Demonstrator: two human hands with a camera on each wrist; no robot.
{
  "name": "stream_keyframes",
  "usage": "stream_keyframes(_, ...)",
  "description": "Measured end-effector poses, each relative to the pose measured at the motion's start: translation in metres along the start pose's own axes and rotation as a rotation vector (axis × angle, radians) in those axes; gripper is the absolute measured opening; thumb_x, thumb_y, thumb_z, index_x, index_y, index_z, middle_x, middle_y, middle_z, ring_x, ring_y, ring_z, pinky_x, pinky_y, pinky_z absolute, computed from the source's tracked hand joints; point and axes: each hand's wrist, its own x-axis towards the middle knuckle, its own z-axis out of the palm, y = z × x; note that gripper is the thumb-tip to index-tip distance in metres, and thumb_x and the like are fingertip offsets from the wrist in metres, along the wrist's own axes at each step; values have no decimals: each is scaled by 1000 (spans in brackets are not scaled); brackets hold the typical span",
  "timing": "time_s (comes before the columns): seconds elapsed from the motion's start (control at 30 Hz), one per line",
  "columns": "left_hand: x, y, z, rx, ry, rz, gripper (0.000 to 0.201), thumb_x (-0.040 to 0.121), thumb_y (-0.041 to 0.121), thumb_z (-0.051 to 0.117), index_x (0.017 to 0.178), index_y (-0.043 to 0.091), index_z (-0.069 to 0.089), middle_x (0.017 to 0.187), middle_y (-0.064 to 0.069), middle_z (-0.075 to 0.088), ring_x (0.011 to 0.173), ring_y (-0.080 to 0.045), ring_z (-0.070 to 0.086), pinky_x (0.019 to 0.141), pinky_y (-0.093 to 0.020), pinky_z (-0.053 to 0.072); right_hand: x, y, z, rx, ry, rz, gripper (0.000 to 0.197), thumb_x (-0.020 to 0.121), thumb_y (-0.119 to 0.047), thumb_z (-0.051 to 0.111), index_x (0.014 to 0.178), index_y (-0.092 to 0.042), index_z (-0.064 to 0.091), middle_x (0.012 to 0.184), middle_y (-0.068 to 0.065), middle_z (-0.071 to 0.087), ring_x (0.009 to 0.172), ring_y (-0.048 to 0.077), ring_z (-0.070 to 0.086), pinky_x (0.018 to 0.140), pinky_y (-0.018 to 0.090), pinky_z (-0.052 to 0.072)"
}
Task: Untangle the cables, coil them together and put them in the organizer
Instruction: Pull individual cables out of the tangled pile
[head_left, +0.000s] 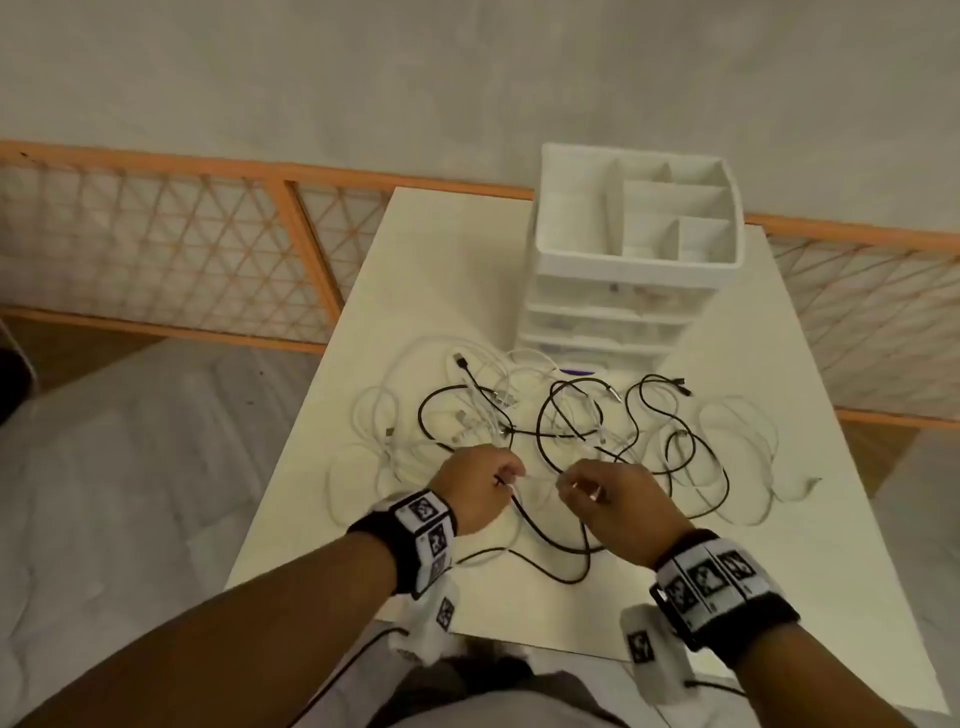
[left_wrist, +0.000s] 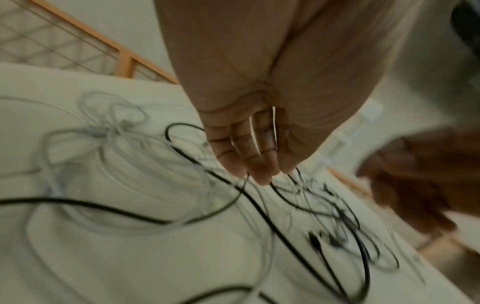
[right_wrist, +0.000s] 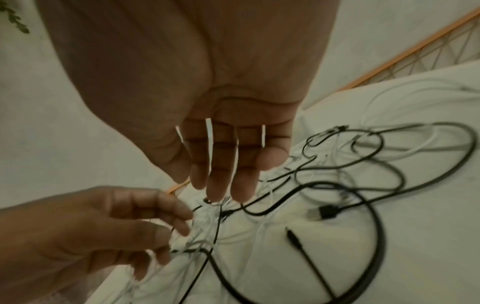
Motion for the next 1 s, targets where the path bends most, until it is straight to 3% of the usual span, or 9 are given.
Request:
stream_keyframes(0.07,6,3,16,128,-87,-12,34,88,4,62,120,14,70,120,-7,66,107,-25,64,93,-32,51,12,-8,9,-42,-49,72,21,83,-43,56,93,-33,71,87,-12,70,80,6,63,81,34,55)
stream_keyframes(0.13,6,0,32,211,-142,-58,35,87,5,61,119,15,70,125,-5,64,113,-26,63,93,-30,50,17,-20,16,-111,-157,129,52,67,-62,39,99,-33,70,98,-10,70,96,17,65,89,39,55)
stream_keyframes(0.33,15,-8,42,304,-71,-83,14,91,12,59,96,10,72,108,-8,69,102,-27,66,86,-35,53,21,-10,32,-289,-275,228,39,77,-48,61,113,-33,59,112,-8,66,108,20,63,93,40,53)
stream_keyframes(0.5,11,-16,41,386,-270,-9,37,85,-2,54,112,17,69,120,-8,62,110,-28,60,90,-33,50,18,3,42,-444,-437,229,52,71,-57,74,116,-35,60,115,-7,65,110,19,61,95,38,52)
stream_keyframes(0.57,8,-22,46,412,-257,-17,29,88,2,57,109,17,70,119,-7,61,111,-28,59,83,-29,46,17,4,46,-492,-472,228,48,74,-55,74,115,-33,64,117,-4,64,111,22,61,93,38,52)
stream_keyframes(0.7,8,6,34,338,-65,53,19,95,21,59,105,17,74,111,-6,64,106,-28,61,86,-37,50,18,0,40,-437,-285,171,23,85,-50,59,88,-28,65,95,-2,66,97,25,64,84,37,55)
stream_keyframes(0.8,16,41,0,121,182,146,13,93,17,63,96,16,75,96,-3,65,94,-25,62,85,-40,51,24,6,25,-263,-146,238,38,89,-54,55,66,-24,53,75,-4,61,80,23,62,70,31,47)
stream_keyframes(0.9,23,62,-42,-85,435,206,9,89,9,67,90,14,75,93,-2,69,84,-16,63,82,-25,50,28,11,-5,-63,-68,268,49,94,-57,53,67,-18,63,70,-2,68,71,19,65,70,34,54)
stream_keyframes(1.0,22,63,-66,-121,485,210,8,92,13,66,95,13,73,92,2,67,77,-7,59,75,-10,43,35,-1,-45,233,194,207,47,96,-47,57,64,-14,69,58,-1,67,56,19,62,68,39,56)
